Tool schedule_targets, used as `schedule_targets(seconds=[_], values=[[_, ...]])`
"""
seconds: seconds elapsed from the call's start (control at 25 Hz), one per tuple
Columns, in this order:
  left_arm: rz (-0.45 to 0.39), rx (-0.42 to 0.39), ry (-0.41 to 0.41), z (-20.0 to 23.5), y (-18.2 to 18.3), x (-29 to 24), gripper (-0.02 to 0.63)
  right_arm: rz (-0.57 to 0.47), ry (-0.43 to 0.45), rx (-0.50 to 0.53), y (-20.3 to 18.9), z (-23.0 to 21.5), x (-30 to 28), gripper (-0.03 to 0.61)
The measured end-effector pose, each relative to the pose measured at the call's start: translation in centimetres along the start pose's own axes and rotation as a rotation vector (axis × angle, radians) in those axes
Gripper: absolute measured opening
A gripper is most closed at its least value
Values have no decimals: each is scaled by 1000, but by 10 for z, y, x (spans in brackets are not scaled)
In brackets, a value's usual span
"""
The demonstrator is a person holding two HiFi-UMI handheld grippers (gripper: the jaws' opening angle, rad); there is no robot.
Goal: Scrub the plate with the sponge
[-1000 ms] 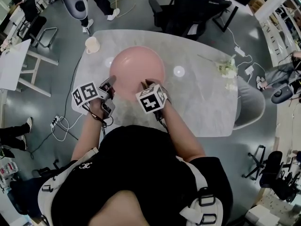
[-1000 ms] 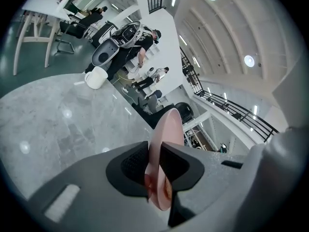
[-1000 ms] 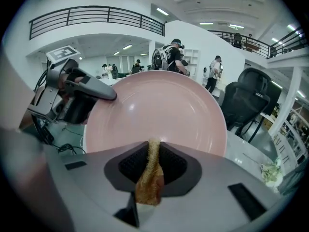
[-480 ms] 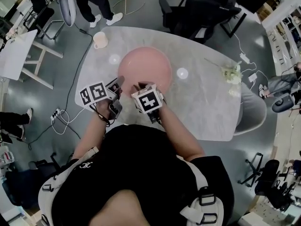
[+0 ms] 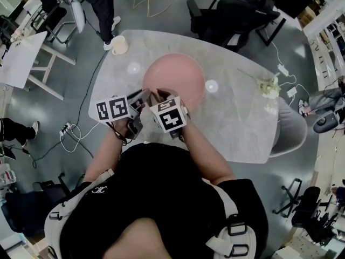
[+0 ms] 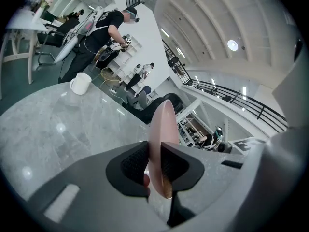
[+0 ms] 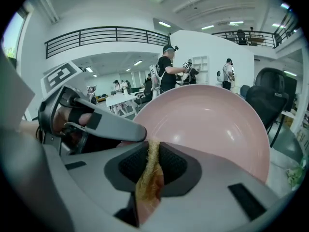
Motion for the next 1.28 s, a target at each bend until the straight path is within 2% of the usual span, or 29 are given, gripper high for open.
schedule_targets(seconds=[0.2, 0.4, 0.64, 0.96, 1.12, 1.28], values=[[19, 0, -39, 1, -1, 3, 66, -65, -84, 10, 10, -14, 5, 64], [43, -43, -117, 0, 0, 9, 69, -146, -137, 22, 21, -31, 16, 64], [55, -80, -142, 0, 1, 14, 74, -195, -246, 5, 27, -56, 26, 64], [8, -29, -163, 9, 4, 19, 75, -161, -423, -13, 16, -88, 39, 64], [-28, 1, -149, 13, 10, 19, 75, -135, -452, -36, 6, -98, 37, 64], [-73, 81, -154, 20, 13, 20, 81, -92, -462, -59, -5, -98, 36, 64]])
Point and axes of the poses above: the fingertips, and each gripper's own axes: x backward along the fingers, z to its left, y out of its top, the point moved 8 cm from there along x, backward along the fingers, and after that the axes turned 9 degrees about y, right-handed, at the moved point
